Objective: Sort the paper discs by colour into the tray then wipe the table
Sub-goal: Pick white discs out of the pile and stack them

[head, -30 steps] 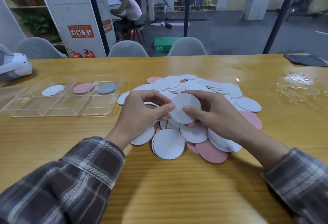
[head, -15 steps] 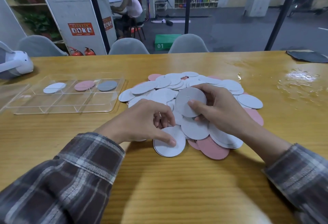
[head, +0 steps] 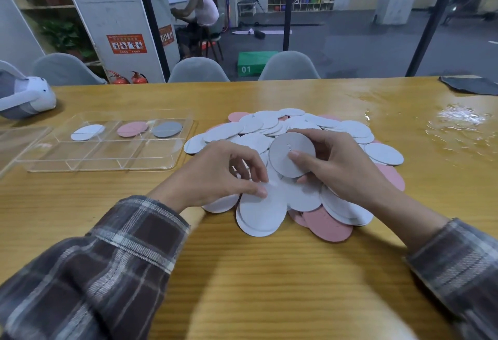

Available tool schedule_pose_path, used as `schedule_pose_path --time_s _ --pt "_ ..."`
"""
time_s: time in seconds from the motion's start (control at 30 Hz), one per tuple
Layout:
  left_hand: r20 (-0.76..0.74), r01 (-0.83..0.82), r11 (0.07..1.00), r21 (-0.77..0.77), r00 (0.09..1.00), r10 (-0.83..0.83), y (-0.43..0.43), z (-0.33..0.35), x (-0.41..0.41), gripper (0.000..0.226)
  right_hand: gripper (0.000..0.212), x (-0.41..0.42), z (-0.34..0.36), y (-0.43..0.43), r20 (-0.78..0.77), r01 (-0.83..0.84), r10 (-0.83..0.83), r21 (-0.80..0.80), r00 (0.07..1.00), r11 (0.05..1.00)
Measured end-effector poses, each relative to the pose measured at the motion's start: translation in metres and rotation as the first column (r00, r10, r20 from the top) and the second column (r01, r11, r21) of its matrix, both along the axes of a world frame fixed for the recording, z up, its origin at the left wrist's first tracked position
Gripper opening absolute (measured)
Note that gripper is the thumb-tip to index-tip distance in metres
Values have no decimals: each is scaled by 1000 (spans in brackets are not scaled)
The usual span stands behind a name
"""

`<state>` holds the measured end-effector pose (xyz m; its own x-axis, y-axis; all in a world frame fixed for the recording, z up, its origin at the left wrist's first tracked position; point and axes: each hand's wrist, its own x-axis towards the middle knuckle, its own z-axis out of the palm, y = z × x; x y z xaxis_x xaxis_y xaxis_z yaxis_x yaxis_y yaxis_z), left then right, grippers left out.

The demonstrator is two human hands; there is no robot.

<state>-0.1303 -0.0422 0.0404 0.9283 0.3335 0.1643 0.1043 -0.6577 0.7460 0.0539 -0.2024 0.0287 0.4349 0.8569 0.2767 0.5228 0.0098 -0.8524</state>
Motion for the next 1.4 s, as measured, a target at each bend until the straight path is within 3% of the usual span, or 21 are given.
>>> schedule_pose_path --time_s 0.27,0.63,0.73,0.9,1.0,1.1,1.23,1.4 --pt "280 -140 968 -208 940 196 2 -5 9 13 25 -5 3 -1 -69 -106 104 -27 992 994" --pt "340 -177 955 -239 906 253 -8 -14 17 15 29 -5 1 1 -32 -144 144 -10 989 990" --pt "276 -207 968 -139 931 238 -3 -10 13 20 32 -2 2 1 -25 -71 71 0 997 997" --pt "-118 -47 982 184 991 69 2 -6 -2 34 31 4 -1 1 24 36 -36 15 999 999" --pt "-143 -27 975 220 988 59 -1 -6 -4 41 24 4 -2 1 35 27 -27 9 999 1000" --pt "-123 -20 985 174 992 42 -1 -3 -3 36 26 4 -3 2 60 13 -13 7 998 1000" --pt "-90 -36 999 3 995 36 6 0 -4 24 27 5 -4 3 24 -2 2 -6 1000 1000" --pt "89 -87 983 -162 991 102 6 1 -1 11 23 3 -4 3 -3 -33 32 -14 999 999"
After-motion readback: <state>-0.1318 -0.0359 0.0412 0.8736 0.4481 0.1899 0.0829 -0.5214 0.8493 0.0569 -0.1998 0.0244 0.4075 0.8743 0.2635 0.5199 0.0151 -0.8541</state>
